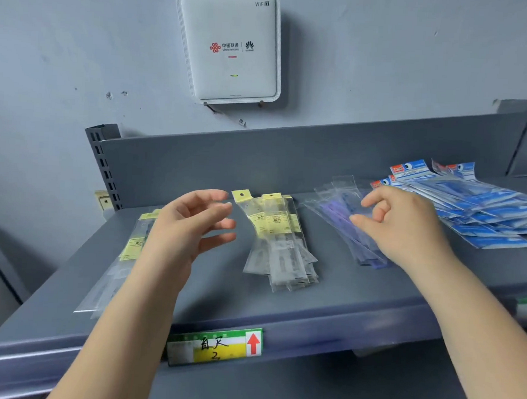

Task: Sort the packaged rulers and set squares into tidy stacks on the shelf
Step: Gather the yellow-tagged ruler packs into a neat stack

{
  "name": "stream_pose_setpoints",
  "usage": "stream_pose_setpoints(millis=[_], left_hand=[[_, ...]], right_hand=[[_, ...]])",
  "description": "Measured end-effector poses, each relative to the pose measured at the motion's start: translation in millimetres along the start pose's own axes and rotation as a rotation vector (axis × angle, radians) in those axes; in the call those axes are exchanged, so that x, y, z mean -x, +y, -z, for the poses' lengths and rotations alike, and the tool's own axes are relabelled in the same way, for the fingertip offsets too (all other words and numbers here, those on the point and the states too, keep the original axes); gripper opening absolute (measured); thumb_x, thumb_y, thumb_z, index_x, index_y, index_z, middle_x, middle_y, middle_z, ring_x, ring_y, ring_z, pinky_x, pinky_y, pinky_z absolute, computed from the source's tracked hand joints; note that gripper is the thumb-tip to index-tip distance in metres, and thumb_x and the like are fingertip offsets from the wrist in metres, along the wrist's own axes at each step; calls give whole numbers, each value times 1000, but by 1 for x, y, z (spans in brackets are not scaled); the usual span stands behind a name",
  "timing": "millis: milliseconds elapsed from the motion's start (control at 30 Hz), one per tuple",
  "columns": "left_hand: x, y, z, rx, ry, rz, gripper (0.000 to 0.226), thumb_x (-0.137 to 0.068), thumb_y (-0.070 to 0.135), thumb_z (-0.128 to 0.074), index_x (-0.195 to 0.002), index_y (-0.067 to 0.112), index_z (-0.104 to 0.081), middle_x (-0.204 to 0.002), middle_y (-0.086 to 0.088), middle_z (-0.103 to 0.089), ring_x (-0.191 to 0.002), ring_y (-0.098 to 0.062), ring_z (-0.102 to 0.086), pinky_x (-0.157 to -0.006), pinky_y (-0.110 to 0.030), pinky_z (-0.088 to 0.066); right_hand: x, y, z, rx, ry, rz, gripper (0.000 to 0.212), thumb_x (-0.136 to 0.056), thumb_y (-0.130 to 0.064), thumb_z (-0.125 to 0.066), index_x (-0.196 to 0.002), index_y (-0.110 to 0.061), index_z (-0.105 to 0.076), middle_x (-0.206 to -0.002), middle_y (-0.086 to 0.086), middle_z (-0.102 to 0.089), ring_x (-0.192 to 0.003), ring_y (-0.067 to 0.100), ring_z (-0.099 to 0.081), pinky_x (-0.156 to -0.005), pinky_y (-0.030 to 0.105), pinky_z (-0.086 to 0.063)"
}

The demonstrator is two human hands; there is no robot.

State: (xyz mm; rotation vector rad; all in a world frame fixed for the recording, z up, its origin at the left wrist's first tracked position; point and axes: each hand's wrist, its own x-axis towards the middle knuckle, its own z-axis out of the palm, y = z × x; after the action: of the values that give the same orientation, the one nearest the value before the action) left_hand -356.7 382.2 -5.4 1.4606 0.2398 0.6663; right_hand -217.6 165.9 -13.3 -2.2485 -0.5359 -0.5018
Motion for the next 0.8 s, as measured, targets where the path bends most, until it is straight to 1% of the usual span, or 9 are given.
stream_pose_setpoints(millis=[100,200,267,333,433,533,633,700,800], left_hand=[[1,3,34,-25,90,-3,13,-86,1,-60,-85,14,-65,-70,-2,-62,-56,-10,-63,-60,-25,-58],[4,7,71,-50,158,18,14,-86,0,-60,-86,13,-64,-63,1,-65,-53,-8,-62,-60,-24,-59],[7,8,94,-85,156,50,13,-86,0,-58,-87,12,-62,-64,2,-66,-54,-9,-63,-61,-24,-59],[9,8,115,-134,155,90,12,-86,1,-58,-88,12,-63,-70,-1,-67,-60,-11,-65,-64,-23,-59],[6,7,139,-189,155,163,10,-88,6,-58,-93,14,-61,-93,-8,-65,-80,-19,-66,-77,-27,-56],[-1,6,155,-191,145,274,17,-90,9,-58,-107,12,-59,-110,-11,-62,-98,-28,-63,-88,-33,-50],[-8,7,161,-59,146,354,18,-91,4,-54,-109,8,-57,-112,-13,-60,-100,-32,-62,-85,-35,-50],[-14,7,159,33,135,407,12,-93,1,-50,-103,6,-55,-110,-15,-57,-96,-31,-62,-79,-35,-52],[-20,4,154,141,83,495,8,-94,0,-45,-94,5,-52,-116,-19,-53,-91,-28,-62,-72,-35,-55]], right_hand=[[8,-37,-16,-198,-83,110,14,-75,-20,-75,-81,-17,-63,-58,-10,-52,-51,2,-48,-56,17,-36],[17,-78,-37,-351,-277,176,15,-72,-23,-78,-78,-20,-63,-62,-9,-58,-51,1,-49,-61,20,-43],[22,-105,-52,-344,-396,241,17,-73,-28,-77,-81,-20,-63,-66,-10,-59,-56,1,-51,-63,19,-44],[24,-128,-66,-304,-491,297,20,-74,-31,-76,-85,-22,-62,-72,-11,-62,-63,3,-56,-66,19,-45],[22,-152,-90,-220,-615,326,27,-75,-34,-75,-93,-21,-61,-87,-8,-65,-80,10,-62,-72,22,-47],[21,-166,-112,-21,-712,379,44,-77,-44,-71,-113,-22,-57,-113,-3,-62,-103,15,-59,-84,26,-46],[25,-175,-127,156,-807,446,64,-81,-52,-62,-135,-22,-44,-137,0,-49,-125,18,-47,-95,28,-39],[29,-177,-135,173,-829,467,68,-82,-53,-60,-139,-23,-40,-143,0,-44,-130,18,-42,-99,28,-37],[36,-179,-142,129,-821,476,66,-81,-54,-60,-138,-24,-43,-144,-4,-43,-131,15,-41,-98,23,-35]])
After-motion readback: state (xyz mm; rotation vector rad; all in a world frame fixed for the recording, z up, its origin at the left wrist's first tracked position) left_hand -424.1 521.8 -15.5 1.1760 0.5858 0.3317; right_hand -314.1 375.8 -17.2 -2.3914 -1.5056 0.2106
